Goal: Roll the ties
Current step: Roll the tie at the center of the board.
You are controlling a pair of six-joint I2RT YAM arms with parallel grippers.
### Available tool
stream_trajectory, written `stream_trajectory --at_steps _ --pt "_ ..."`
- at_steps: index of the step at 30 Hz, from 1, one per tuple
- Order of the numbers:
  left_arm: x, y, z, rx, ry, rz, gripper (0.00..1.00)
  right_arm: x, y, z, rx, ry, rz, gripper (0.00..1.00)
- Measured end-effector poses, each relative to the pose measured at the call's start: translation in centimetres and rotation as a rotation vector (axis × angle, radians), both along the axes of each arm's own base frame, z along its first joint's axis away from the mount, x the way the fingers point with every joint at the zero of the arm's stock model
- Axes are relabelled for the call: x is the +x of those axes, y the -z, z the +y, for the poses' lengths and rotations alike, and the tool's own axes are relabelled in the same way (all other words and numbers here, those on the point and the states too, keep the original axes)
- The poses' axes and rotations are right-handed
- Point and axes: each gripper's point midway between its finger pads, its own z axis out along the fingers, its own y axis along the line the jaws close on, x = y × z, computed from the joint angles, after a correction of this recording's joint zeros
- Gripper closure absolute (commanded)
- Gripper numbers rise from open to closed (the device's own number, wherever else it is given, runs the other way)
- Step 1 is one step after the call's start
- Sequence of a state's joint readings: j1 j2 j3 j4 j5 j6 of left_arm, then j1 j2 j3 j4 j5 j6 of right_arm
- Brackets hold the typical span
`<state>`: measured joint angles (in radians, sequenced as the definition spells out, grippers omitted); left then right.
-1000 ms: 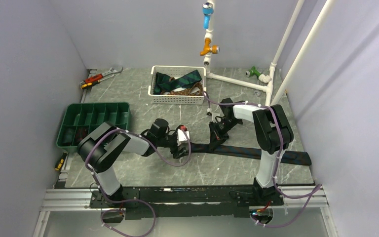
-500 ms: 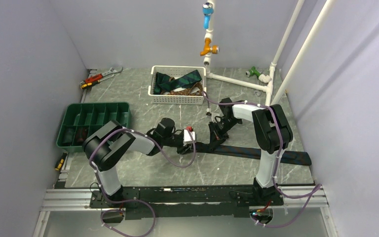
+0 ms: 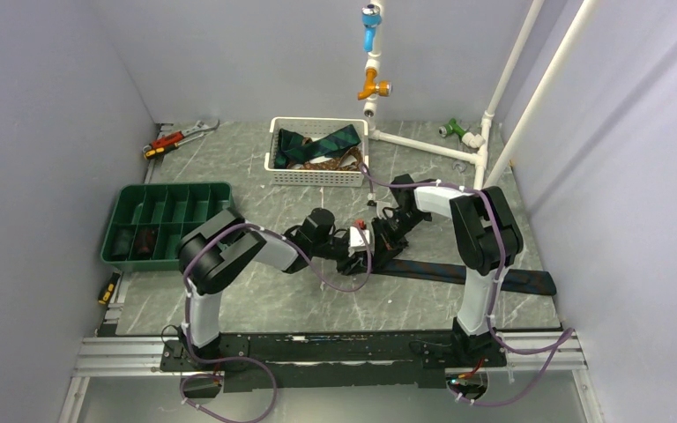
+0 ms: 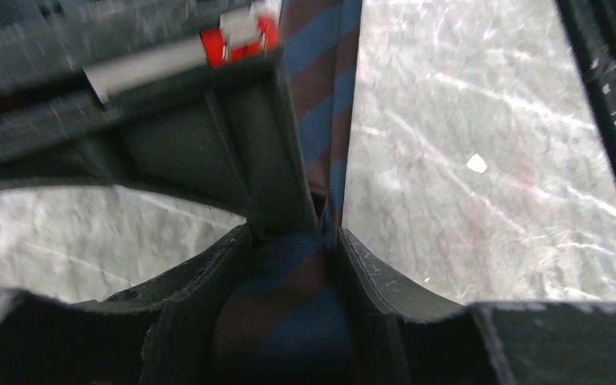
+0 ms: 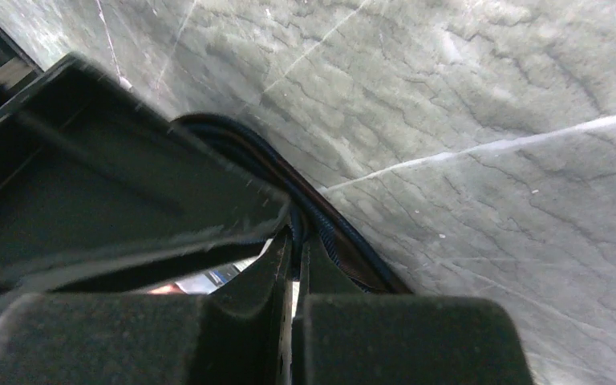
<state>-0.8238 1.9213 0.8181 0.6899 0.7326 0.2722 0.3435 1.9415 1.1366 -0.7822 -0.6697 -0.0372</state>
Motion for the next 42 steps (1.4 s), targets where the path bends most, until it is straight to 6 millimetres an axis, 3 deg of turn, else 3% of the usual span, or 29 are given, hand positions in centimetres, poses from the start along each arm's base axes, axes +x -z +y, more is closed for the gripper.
stream_trajectory --at_steps 2,5,10,12,15,18,22,26,30,34,37,42 --pt "0.1 1.5 0.3 0.029 -0.009 0.016 0.51 0.0 0.0 0.0 0.002 0.000 -0.005 1.00" --pt "0.2 2.1 0.5 0.047 -0.015 0.010 0.52 0.0 0.0 0.0 0.006 -0.001 -0.015 1.00" --pt "0.6 2.3 0.7 0.057 -0.034 -0.015 0.19 0.0 -0.1 0.1 0.013 0.000 -0.026 1.00" --pt "0.3 2.3 1.7 0.052 -0.044 -0.015 0.07 0.0 -0.1 0.1 0.011 0.000 -0.026 1.00" --pt "0.2 2.2 4.8 0.060 -0.076 0.010 0.03 0.0 0.0 0.1 0.006 -0.003 -0.028 1.00" --pt "1.3 1.6 7.9 0.063 -0.123 -0.004 0.08 0.0 0.0 0.1 0.004 -0.004 -0.029 1.00" --pt "1.6 1.2 8.5 0.055 -0.107 -0.050 0.16 0.0 0.0 0.1 0.003 -0.006 -0.028 1.00" --pt "1.1 2.0 7.7 0.053 -0.071 -0.028 0.24 0.0 0.0 0.1 0.002 -0.006 -0.024 1.00" --pt "1.4 2.0 6.1 0.037 -0.053 -0.013 0.41 0.0 0.0 0.1 0.001 -0.006 -0.022 1.00" --pt "1.3 0.6 4.7 -0.009 -0.031 -0.013 0.62 0.0 0.0 0.1 -0.001 -0.007 -0.019 1.00" --pt "0.9 -0.2 3.9 -0.037 -0.009 -0.011 0.66 0.0 0.0 0.1 0.000 -0.010 -0.018 1.00" --pt "0.4 -1.3 2.7 -0.062 0.025 -0.015 0.65 0.0 0.0 0.1 0.000 -0.010 -0.018 1.00"
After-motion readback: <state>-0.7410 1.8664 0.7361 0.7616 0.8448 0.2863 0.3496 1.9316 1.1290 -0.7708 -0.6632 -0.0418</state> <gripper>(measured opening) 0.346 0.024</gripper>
